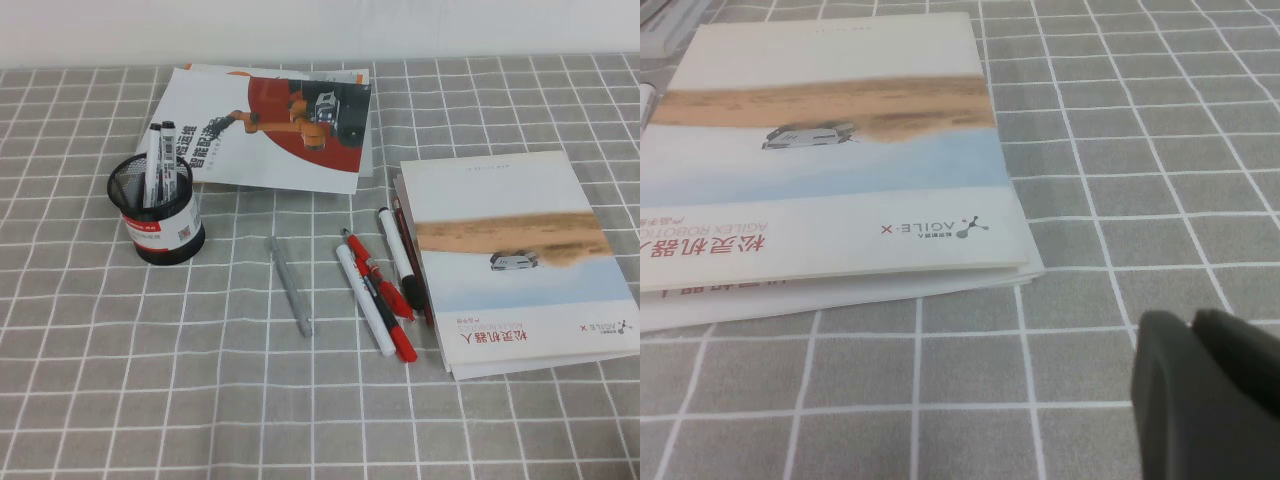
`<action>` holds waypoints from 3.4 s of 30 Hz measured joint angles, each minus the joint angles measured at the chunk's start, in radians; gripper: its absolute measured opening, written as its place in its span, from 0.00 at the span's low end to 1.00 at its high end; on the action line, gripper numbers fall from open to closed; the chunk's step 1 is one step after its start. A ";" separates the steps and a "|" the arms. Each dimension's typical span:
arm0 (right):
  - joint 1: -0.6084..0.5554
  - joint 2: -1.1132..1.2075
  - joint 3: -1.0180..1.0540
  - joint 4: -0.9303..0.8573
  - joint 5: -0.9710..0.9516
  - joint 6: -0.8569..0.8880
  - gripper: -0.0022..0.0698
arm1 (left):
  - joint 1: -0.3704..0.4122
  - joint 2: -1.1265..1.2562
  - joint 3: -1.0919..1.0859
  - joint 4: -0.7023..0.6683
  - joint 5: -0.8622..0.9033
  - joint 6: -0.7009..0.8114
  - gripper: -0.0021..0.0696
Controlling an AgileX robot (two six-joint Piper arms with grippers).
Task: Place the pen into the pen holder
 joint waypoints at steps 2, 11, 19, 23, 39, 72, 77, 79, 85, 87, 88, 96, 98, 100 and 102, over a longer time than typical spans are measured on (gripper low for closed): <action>0.000 0.000 0.000 0.000 0.000 0.000 0.01 | 0.000 0.000 0.000 0.000 -0.019 0.000 0.02; 0.000 0.000 0.000 0.000 0.000 0.000 0.01 | 0.000 0.000 0.000 0.000 -0.261 0.000 0.02; 0.000 0.000 0.000 0.000 0.000 0.000 0.01 | 0.000 0.000 0.000 0.000 -0.215 0.000 0.02; 0.000 0.000 0.000 0.000 0.000 0.000 0.01 | 0.000 0.000 0.000 0.000 -0.139 0.000 0.02; 0.000 0.000 0.000 0.000 0.000 0.000 0.01 | 0.000 0.000 0.000 0.000 0.177 0.000 0.02; 0.000 0.000 0.000 0.000 0.000 0.000 0.01 | 0.000 0.000 0.000 0.002 -0.125 0.000 0.02; 0.000 0.000 0.000 0.000 0.000 0.000 0.01 | 0.000 0.000 0.000 0.002 -0.004 0.000 0.02; 0.000 0.000 0.000 0.000 0.000 0.000 0.01 | 0.000 0.000 0.000 0.002 0.042 0.000 0.02; 0.000 0.000 0.000 0.000 0.000 0.000 0.01 | 0.000 0.000 0.000 0.002 0.174 0.000 0.02; 0.000 0.000 0.000 0.000 0.000 0.000 0.01 | 0.000 0.000 0.000 0.002 0.177 0.000 0.02; 0.000 0.000 0.000 0.000 0.000 0.000 0.01 | 0.000 0.000 0.000 0.002 0.177 0.000 0.02; 0.000 0.000 0.000 0.000 0.000 0.000 0.01 | 0.000 0.000 0.000 0.002 0.177 0.000 0.02; 0.000 0.000 0.000 0.000 0.000 0.000 0.01 | 0.000 0.000 0.000 0.002 0.179 0.000 0.02; 0.000 0.000 0.000 0.000 0.000 0.000 0.01 | 0.000 0.000 0.000 0.002 0.179 0.000 0.02; 0.000 0.000 0.000 0.000 0.000 0.000 0.01 | 0.000 0.000 0.000 0.002 0.179 0.000 0.02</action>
